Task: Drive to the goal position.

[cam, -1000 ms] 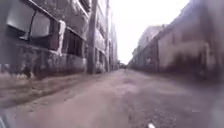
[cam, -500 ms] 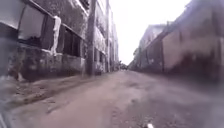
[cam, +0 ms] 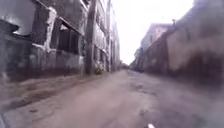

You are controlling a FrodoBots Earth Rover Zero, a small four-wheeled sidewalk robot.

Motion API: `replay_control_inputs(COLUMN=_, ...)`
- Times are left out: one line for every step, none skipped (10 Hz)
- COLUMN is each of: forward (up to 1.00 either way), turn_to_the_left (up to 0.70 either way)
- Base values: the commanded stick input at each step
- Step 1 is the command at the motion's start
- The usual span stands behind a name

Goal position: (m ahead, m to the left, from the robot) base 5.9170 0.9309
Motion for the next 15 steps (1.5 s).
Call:
replay_control_inputs(forward=1.00, turn_to_the_left=0.00)
replay_control_inputs(forward=1.00, turn_to_the_left=0.00)
replay_control_inputs(forward=1.00, turn_to_the_left=0.00)
replay_control_inputs(forward=1.00, turn_to_the_left=0.00)
replay_control_inputs(forward=1.00, turn_to_the_left=0.00)
replay_control_inputs(forward=1.00, turn_to_the_left=-0.09)
replay_control_inputs(forward=1.00, turn_to_the_left=-0.15)
replay_control_inputs(forward=1.00, turn_to_the_left=-0.30)
replay_control_inputs(forward=1.00, turn_to_the_left=-0.12)
replay_control_inputs(forward=1.00, turn_to_the_left=0.00)
replay_control_inputs(forward=1.00, turn_to_the_left=0.00)
replay_control_inputs(forward=1.00, turn_to_the_left=0.00)
replay_control_inputs(forward=1.00, turn_to_the_left=0.00)
replay_control_inputs(forward=1.00, turn_to_the_left=0.00)
replay_control_inputs(forward=1.00, turn_to_the_left=0.00)
